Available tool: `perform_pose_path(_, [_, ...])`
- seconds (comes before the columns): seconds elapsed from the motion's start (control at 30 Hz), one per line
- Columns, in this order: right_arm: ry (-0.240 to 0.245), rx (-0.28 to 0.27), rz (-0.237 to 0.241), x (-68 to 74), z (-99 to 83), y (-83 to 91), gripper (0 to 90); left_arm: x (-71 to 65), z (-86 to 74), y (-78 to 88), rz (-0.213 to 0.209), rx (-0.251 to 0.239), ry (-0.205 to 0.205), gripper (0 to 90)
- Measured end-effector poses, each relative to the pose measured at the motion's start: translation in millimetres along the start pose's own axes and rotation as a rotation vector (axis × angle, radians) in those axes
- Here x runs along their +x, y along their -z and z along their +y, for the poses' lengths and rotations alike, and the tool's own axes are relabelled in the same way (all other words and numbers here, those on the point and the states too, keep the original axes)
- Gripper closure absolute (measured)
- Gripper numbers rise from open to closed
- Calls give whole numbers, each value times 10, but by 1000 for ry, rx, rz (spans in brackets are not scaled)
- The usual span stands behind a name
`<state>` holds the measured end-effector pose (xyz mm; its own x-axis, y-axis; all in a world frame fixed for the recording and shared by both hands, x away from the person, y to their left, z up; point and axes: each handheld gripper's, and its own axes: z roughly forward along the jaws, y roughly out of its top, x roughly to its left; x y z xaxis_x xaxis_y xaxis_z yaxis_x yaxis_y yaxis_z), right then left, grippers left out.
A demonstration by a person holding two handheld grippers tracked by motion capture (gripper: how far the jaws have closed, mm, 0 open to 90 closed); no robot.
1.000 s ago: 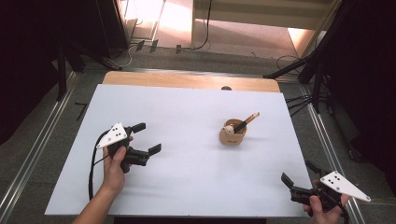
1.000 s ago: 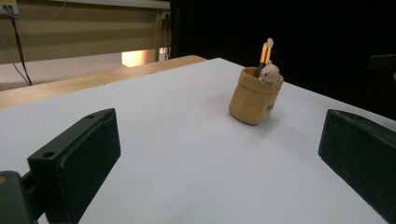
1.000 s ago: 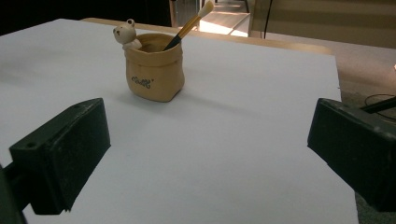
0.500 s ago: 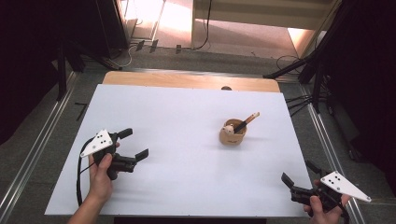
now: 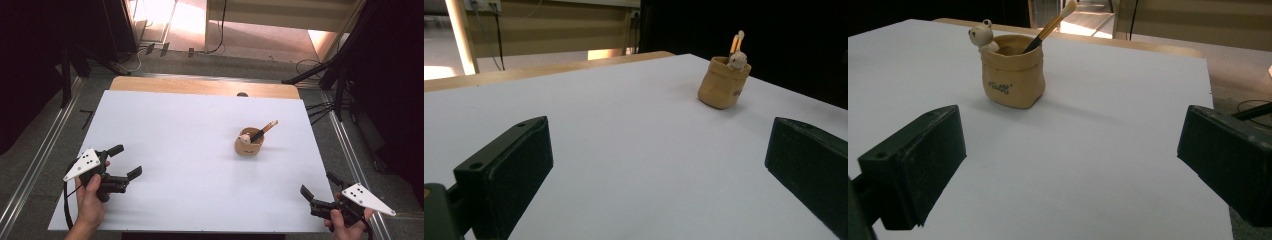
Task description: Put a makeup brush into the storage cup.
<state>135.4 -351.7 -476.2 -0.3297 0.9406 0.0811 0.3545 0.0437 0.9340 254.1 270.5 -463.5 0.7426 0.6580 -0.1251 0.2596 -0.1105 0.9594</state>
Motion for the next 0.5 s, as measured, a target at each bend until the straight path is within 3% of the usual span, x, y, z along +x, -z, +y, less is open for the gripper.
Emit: perform_pose_path(0.5, [2,0,-2,9,-1,-3,0,71,-90,312,61,-11,12,0])
